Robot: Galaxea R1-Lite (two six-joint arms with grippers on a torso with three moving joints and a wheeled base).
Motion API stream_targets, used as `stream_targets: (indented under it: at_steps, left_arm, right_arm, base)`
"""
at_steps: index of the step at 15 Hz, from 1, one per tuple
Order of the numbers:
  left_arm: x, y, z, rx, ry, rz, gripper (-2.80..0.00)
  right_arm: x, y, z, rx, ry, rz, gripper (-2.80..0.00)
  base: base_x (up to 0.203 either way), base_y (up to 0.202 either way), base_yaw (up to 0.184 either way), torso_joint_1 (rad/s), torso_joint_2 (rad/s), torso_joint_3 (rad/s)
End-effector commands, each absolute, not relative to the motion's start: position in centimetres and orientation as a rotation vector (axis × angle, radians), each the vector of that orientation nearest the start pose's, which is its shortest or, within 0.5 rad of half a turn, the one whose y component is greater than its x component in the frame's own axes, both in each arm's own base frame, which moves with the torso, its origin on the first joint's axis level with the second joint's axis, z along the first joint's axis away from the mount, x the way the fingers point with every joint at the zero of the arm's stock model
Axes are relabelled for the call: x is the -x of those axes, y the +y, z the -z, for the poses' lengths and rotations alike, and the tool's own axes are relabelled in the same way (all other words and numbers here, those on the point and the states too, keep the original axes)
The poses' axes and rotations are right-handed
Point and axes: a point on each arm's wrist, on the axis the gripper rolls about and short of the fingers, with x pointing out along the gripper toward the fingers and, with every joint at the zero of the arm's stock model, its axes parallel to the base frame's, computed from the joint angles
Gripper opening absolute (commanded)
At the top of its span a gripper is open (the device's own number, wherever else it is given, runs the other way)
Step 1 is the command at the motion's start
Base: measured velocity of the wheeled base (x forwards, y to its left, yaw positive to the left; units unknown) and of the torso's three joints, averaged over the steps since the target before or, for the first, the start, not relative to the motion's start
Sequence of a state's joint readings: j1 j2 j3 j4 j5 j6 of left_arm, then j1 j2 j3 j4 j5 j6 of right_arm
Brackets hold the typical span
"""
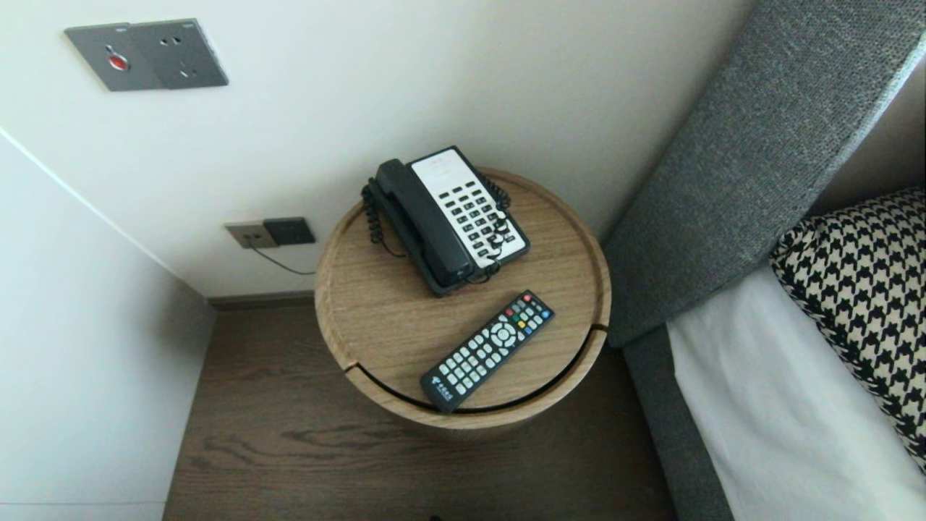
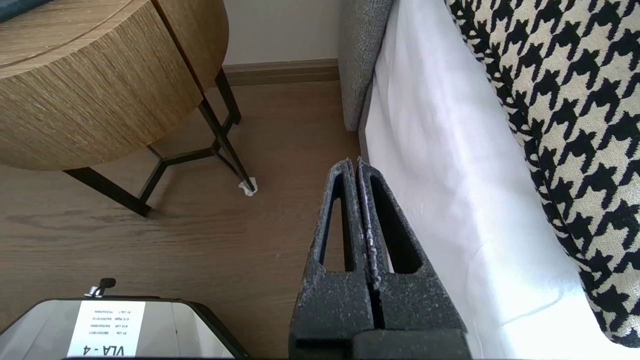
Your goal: Open the nightstand drawer
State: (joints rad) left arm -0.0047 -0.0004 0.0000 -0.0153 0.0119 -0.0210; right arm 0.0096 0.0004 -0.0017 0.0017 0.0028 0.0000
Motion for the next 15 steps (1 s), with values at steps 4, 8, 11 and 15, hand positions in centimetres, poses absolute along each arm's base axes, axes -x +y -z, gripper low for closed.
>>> stream_targets:
  at_steps: [4, 8, 11, 15]
  left_arm:
    - [2.27, 0.04, -7.68, 0.022, -0.015, -0.009, -2.8]
    - [2.27, 0.05, -7.69, 0.011, -0.017, -0.012, -2.8]
    - [2.27, 0.04, -7.68, 0.02, -0.015, -0.011, -2.8]
    - [2.27, 0.04, -7.68, 0.019, -0.015, -0.008, -2.8]
  right_arm:
    - [2.3, -0.01, -7.57, 0.0, -0.002, -0.012, -2.8]
    - [2.3, -0.01, -7.57, 0.0, -0.002, -0.012, -2.8]
    - [2.3, -0.01, -7.57, 0.0, -0.002, -0.012, -2.8]
    - [2.3, -0.01, -7.57, 0.0, -0.002, -0.012, -2.8]
  base:
    - [0.0, 0.0, 0.0, 0.0, 0.0, 0.0]
    - [0.0, 0.0, 0.0, 0.0, 0.0, 0.0]
    - [0.0, 0.0, 0.0, 0.0, 0.0, 0.0]
    - [0.0, 0.0, 0.0, 0.0, 0.0, 0.0]
